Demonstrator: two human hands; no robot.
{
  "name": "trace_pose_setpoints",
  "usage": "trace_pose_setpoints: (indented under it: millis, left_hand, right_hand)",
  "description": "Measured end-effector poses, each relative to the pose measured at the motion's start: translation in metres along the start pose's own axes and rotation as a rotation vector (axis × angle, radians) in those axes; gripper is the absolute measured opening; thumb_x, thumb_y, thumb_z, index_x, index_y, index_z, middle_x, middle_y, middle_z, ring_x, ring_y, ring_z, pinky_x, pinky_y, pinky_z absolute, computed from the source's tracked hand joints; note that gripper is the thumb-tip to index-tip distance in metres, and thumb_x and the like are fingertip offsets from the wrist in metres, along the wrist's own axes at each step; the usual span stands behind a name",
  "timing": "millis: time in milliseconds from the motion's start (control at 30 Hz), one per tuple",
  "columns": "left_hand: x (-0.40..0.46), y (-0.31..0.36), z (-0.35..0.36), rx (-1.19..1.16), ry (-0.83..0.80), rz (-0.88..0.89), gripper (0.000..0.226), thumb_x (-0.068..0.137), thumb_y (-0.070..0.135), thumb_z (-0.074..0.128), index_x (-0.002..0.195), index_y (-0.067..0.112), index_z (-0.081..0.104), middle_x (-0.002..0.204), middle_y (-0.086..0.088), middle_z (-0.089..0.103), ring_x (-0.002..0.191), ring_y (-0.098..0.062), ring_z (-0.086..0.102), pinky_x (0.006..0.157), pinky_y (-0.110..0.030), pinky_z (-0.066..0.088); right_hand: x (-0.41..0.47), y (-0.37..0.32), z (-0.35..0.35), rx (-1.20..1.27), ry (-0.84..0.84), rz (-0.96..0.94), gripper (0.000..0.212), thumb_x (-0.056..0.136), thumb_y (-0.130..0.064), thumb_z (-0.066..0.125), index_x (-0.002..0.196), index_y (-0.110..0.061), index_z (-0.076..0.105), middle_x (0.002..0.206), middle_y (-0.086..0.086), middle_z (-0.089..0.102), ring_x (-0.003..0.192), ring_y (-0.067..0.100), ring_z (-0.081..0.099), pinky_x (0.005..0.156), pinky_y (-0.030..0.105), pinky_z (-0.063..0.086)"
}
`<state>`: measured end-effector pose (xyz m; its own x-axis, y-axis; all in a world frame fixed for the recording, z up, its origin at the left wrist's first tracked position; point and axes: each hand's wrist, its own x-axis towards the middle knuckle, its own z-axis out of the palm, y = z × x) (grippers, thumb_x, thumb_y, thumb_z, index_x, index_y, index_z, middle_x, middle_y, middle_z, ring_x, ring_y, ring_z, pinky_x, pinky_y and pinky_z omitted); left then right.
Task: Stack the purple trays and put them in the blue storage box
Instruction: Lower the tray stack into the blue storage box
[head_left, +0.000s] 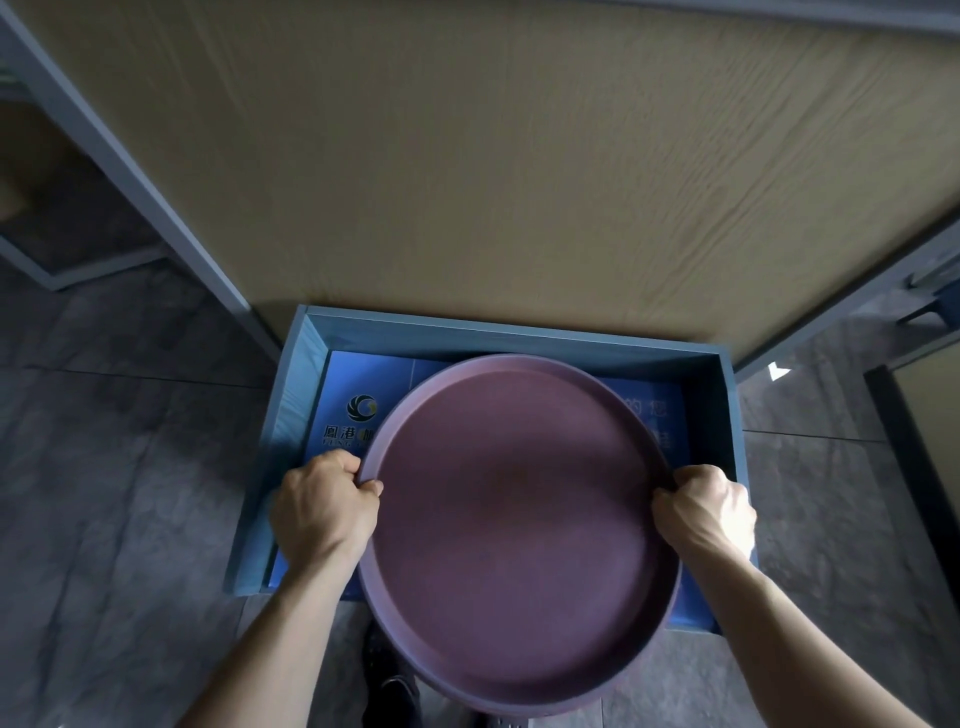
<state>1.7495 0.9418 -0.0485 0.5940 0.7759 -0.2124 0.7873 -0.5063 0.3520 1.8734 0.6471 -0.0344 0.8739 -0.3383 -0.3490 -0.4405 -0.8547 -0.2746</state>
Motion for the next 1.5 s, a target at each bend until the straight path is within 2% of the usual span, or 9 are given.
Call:
trace_pose_setpoints:
  millis: [133, 267, 333, 400, 533, 800, 1267, 1400, 1500]
  left_hand:
    - [-0.001, -0.001, -0.001, -0.025, -0.004, -0.014, 0.017, 0.077, 0.03, 0.081, 0.091, 0.022, 0.075, 0.09, -0.001, 0.078, 0.086, -0.029, 0.071, 0.065, -0.032, 0.047]
    - [-0.005, -0.003, 0.002, -0.073, -0.01, -0.023, 0.015, 0.08, 0.028, 0.079, 0.091, 0.023, 0.072, 0.09, 0.0, 0.078, 0.076, -0.024, 0.065, 0.059, -0.03, 0.044]
    - [-0.005, -0.005, 0.005, -0.098, -0.051, -0.052, 0.031, 0.082, 0.029, 0.077, 0.111, 0.02, 0.068, 0.107, -0.003, 0.074, 0.091, -0.028, 0.067, 0.065, -0.033, 0.047]
    - [-0.004, -0.008, 0.008, -0.181, -0.128, -0.103, 0.057, 0.081, 0.035, 0.077, 0.132, 0.016, 0.059, 0.127, -0.01, 0.066, 0.113, -0.033, 0.063, 0.084, -0.04, 0.052]
    - [-0.004, -0.003, 0.014, -0.374, -0.278, -0.189, 0.089, 0.072, 0.055, 0.078, 0.147, 0.026, 0.041, 0.148, -0.007, 0.052, 0.131, -0.032, 0.052, 0.104, -0.046, 0.046]
    - [-0.018, -0.004, 0.028, -0.255, -0.237, -0.168, 0.132, 0.042, 0.06, 0.091, 0.15, 0.042, 0.018, 0.139, -0.021, 0.036, 0.13, -0.039, 0.039, 0.105, -0.053, 0.042]
    - [-0.024, -0.009, 0.041, -0.187, -0.153, -0.092, 0.13, 0.048, 0.067, 0.085, 0.152, 0.033, 0.013, 0.135, -0.026, 0.037, 0.128, -0.041, 0.037, 0.106, -0.051, 0.034]
    - [-0.028, -0.008, 0.036, -0.112, -0.114, -0.037, 0.134, 0.05, 0.074, 0.079, 0.155, 0.032, 0.006, 0.136, -0.025, 0.039, 0.124, -0.041, 0.04, 0.103, -0.051, 0.035]
    - [-0.035, -0.005, 0.034, 0.078, 0.004, 0.207, 0.132, 0.05, 0.081, 0.071, 0.157, 0.036, 0.006, 0.15, -0.02, 0.032, 0.131, -0.043, 0.037, 0.102, -0.056, 0.037]
  right_hand:
    - [0.002, 0.002, 0.001, -0.015, 0.0, 0.01, 0.01, 0.071, -0.017, 0.063, 0.076, -0.017, 0.072, 0.079, 0.013, 0.055, 0.07, 0.034, 0.048, 0.067, 0.034, 0.045]
    - [0.002, 0.003, 0.003, 0.02, 0.004, 0.014, 0.018, 0.074, -0.019, 0.063, 0.088, -0.02, 0.074, 0.085, 0.014, 0.056, 0.076, 0.037, 0.053, 0.071, 0.038, 0.046]
    - [0.0, 0.007, 0.008, 0.045, -0.011, 0.033, 0.029, 0.081, -0.023, 0.06, 0.108, -0.023, 0.069, 0.106, 0.019, 0.062, 0.097, 0.043, 0.059, 0.08, 0.042, 0.047]
    - [-0.009, 0.015, 0.016, 0.056, -0.018, 0.048, 0.043, 0.087, -0.034, 0.056, 0.129, -0.026, 0.055, 0.123, 0.018, 0.058, 0.111, 0.042, 0.055, 0.09, 0.047, 0.045]
    - [-0.031, 0.029, 0.035, 0.144, 0.026, -0.011, 0.068, 0.085, -0.05, 0.059, 0.144, -0.029, 0.035, 0.127, 0.018, 0.052, 0.113, 0.042, 0.053, 0.092, 0.049, 0.042]
    - [-0.041, 0.019, 0.056, 0.169, 0.027, -0.154, 0.112, 0.067, -0.065, 0.07, 0.152, -0.026, 0.008, 0.129, 0.019, 0.037, 0.12, 0.04, 0.038, 0.096, 0.051, 0.04]
    - [-0.033, 0.028, 0.064, 0.146, 0.099, -0.254, 0.115, 0.064, -0.075, 0.064, 0.152, -0.03, 0.005, 0.126, 0.01, 0.034, 0.117, 0.035, 0.039, 0.082, 0.048, 0.047]
    - [-0.036, 0.026, 0.063, 0.048, 0.169, -0.333, 0.109, 0.072, -0.07, 0.06, 0.153, -0.021, 0.007, 0.14, 0.018, 0.033, 0.123, 0.037, 0.032, 0.095, 0.054, 0.041]
    - [-0.04, 0.023, 0.061, -0.164, 0.226, -0.542, 0.099, 0.078, -0.07, 0.052, 0.154, -0.024, 0.01, 0.158, 0.015, 0.017, 0.141, 0.038, 0.019, 0.11, 0.054, 0.029]
